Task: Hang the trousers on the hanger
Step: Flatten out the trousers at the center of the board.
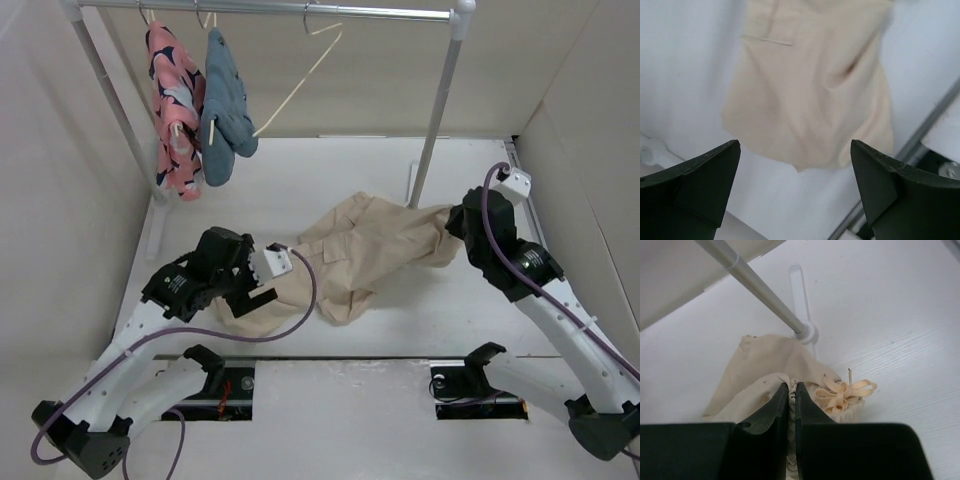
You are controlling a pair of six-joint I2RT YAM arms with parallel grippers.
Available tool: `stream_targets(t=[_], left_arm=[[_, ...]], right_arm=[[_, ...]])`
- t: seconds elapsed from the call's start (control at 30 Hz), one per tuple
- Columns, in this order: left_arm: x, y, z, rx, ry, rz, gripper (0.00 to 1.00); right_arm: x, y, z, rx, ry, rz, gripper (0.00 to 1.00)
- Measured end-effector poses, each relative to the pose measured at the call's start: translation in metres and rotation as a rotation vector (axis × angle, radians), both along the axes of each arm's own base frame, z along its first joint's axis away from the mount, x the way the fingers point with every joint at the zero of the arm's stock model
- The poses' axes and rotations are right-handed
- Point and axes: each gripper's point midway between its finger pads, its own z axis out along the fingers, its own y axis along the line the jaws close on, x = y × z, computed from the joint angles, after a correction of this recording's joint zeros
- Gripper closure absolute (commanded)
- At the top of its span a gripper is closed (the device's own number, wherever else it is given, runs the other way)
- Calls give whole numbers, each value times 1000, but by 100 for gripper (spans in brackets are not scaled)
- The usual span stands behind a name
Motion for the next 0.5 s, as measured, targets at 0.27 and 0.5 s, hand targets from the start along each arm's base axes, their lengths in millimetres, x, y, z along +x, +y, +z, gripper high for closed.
stream_targets(t=[0.27, 0.5], left_arm=[[76, 4, -28, 8, -27, 351, 8], [111, 15, -72, 25, 35, 509, 6]], right_arm=[[-17, -21, 4, -219, 17, 68, 100], [-34, -40, 27, -289, -45, 92, 100]])
